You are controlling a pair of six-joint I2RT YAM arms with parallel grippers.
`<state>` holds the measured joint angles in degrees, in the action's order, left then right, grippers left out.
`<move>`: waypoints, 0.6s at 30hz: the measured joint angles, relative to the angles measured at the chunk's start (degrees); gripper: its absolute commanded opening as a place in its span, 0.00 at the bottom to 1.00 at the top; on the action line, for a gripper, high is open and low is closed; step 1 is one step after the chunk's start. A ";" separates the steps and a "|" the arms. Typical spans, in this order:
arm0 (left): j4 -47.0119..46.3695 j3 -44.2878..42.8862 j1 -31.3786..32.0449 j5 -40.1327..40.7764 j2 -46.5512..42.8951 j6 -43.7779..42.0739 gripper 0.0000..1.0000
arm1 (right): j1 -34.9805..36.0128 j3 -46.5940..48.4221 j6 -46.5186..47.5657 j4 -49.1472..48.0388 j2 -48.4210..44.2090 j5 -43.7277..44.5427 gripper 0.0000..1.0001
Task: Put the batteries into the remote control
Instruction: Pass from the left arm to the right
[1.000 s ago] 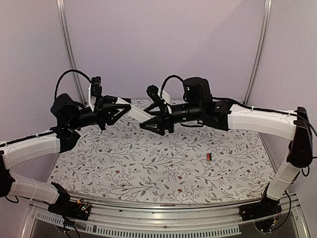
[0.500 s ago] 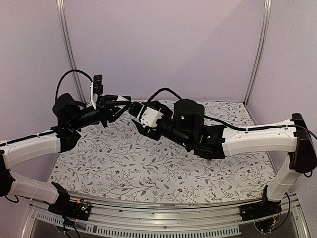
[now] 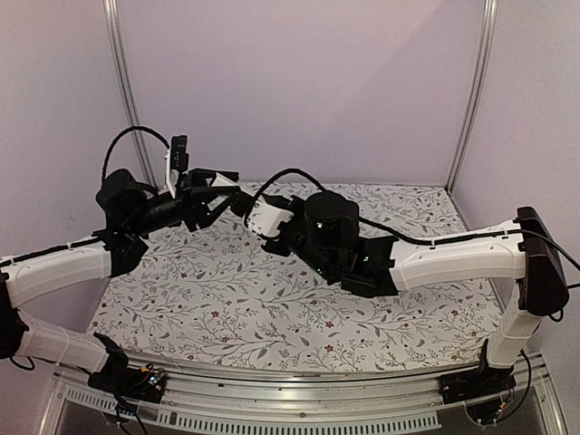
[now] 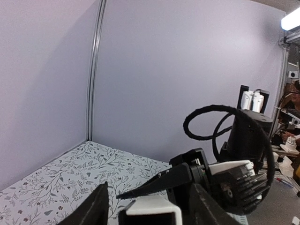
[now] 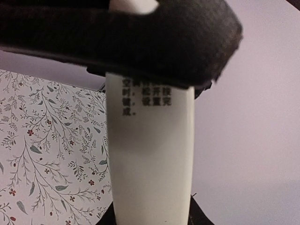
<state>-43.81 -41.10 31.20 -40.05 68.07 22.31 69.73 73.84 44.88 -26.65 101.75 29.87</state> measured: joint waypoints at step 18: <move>-0.02 1.79 -0.02 -12.09 -5.99 -12.55 0.83 | -14.47 7.02 -25.77 21.57 -7.93 -56.65 0.00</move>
<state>-43.83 -39.31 31.18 -52.14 62.08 9.76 55.27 80.86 19.11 -5.08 93.82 -26.79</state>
